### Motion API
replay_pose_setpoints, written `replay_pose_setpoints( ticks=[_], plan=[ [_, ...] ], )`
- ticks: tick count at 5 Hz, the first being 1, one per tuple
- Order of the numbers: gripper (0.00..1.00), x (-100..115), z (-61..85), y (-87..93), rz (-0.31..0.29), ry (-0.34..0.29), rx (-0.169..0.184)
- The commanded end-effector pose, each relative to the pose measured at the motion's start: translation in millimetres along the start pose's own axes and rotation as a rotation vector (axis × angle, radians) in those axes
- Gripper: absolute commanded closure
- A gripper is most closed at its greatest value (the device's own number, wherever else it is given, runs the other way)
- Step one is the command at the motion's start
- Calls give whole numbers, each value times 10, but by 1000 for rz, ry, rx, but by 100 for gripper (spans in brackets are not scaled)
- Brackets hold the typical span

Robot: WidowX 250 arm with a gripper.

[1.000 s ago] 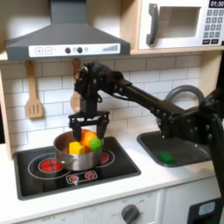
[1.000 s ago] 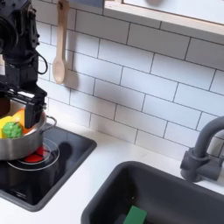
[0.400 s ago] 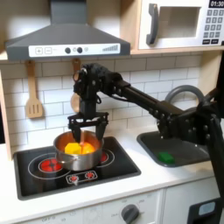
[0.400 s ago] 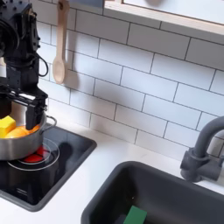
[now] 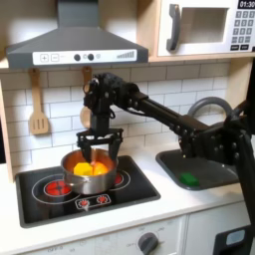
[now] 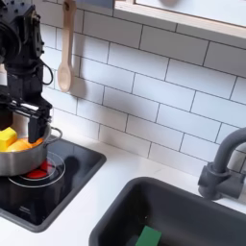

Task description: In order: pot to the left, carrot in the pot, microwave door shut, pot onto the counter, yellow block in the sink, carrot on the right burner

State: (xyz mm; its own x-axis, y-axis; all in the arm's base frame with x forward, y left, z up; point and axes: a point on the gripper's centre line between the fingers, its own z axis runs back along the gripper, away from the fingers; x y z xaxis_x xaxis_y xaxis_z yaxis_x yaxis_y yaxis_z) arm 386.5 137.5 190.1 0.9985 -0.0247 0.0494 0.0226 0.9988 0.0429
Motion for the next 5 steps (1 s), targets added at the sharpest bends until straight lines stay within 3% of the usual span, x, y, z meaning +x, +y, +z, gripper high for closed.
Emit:
replay_pose_setpoints(
  ticks=[1, 5],
  plan=[
    [0, -107, -110, 171, -33, 33, -13],
    [0, -134, -104, 178, -32, 37, -10]
  ],
)
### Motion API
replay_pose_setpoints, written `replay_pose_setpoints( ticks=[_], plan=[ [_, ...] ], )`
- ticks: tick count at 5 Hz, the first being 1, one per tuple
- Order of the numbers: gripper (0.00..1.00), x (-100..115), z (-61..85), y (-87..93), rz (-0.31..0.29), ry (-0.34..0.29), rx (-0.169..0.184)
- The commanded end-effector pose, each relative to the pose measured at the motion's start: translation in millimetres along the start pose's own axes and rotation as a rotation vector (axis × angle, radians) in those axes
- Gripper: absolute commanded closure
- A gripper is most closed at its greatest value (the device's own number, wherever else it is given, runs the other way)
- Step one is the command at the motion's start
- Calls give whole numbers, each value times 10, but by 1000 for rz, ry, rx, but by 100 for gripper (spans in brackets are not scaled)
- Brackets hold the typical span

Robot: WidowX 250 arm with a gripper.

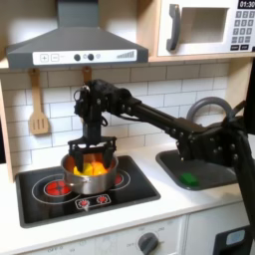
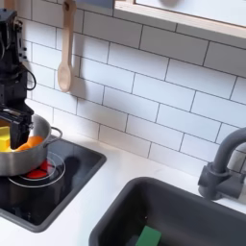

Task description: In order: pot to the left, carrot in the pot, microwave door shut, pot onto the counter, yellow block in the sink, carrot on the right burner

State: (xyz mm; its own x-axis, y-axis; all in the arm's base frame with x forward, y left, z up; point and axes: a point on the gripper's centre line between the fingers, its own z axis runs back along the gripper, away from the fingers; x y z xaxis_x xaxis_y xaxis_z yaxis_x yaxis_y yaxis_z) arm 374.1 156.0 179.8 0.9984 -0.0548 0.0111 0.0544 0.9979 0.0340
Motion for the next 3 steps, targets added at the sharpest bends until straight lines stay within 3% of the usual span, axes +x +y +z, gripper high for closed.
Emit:
replay_pose_setpoints(
  ticks=[1, 2, 3],
  plan=[
    [0, 1, -6, 0, 0, 1, -1],
    [0, 30, -24, 55, -21, -12, -2],
    [0, 73, 49, 74, -32, -37, 9]
  ],
)
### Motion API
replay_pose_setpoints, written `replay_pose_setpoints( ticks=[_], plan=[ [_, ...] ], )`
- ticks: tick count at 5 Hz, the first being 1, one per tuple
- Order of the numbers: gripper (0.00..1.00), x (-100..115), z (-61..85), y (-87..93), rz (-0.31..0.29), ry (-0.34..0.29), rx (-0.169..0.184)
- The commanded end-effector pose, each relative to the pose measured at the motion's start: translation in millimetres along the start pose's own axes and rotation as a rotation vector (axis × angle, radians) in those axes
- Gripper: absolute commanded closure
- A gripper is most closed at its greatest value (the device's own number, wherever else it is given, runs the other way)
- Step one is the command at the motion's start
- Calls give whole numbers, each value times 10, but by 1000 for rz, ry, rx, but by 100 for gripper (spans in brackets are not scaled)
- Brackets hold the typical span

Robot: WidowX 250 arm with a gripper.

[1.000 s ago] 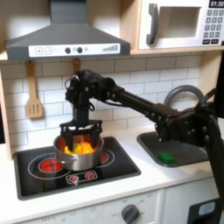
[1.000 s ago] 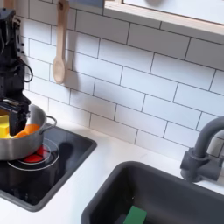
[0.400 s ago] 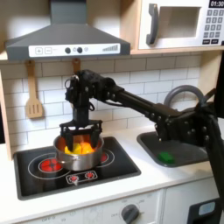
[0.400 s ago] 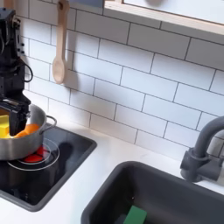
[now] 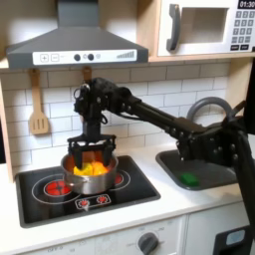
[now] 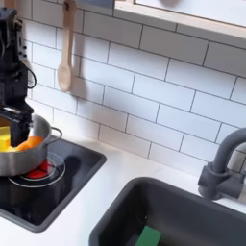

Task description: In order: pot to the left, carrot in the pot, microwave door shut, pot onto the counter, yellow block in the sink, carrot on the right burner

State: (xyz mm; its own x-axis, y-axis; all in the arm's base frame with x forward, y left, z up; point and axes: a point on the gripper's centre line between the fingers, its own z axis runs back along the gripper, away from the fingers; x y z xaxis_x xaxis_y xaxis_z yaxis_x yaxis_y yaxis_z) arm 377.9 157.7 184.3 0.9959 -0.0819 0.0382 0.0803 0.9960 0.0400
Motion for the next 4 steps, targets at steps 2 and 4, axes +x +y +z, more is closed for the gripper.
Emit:
replay_pose_setpoints(
  ticks=[2, 4],
  plan=[
    [0, -49, -71, 133, 9, 7, 1],
    [0, -60, -153, 217, 15, 14, 11]
  ],
)
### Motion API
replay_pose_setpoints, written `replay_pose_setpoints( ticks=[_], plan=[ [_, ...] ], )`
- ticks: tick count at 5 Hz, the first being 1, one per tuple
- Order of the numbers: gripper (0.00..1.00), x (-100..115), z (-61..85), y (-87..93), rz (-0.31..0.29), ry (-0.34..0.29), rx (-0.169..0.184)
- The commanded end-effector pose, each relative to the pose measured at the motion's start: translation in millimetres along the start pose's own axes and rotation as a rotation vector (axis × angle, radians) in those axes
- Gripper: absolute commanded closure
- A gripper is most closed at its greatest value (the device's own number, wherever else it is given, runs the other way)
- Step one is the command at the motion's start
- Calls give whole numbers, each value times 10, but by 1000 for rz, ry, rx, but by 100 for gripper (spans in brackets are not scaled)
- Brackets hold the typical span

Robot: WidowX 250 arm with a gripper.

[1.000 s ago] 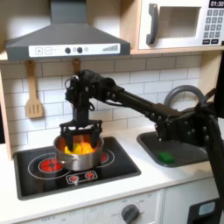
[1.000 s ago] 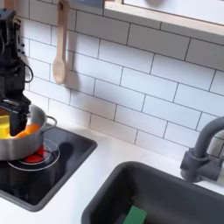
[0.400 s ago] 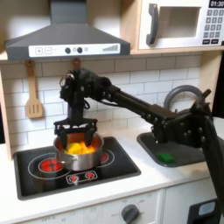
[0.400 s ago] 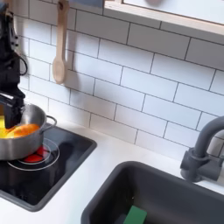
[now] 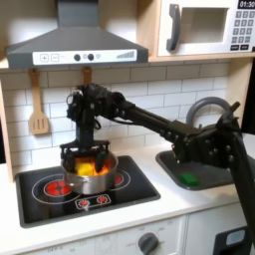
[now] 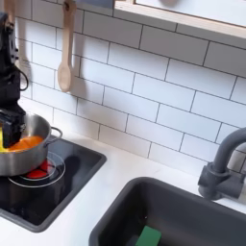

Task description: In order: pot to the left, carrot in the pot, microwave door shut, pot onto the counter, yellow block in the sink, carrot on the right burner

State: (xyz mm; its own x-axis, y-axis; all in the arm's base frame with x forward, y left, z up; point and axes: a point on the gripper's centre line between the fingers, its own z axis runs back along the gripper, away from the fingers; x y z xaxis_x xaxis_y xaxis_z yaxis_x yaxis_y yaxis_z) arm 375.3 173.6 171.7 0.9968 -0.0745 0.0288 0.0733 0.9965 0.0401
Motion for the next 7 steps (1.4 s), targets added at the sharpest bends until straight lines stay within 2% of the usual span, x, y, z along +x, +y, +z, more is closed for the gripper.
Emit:
replay_pose_setpoints(
  ticks=[1, 3, 4, 7],
  plan=[
    [0, -19, -13, 76, 3, 3, 12],
    [0, -59, 9, 195, 16, 11, 29],
    [0, -86, -11, 334, 39, 20, 39],
    [0, -105, -17, 575, 58, 27, 59]
  ],
)
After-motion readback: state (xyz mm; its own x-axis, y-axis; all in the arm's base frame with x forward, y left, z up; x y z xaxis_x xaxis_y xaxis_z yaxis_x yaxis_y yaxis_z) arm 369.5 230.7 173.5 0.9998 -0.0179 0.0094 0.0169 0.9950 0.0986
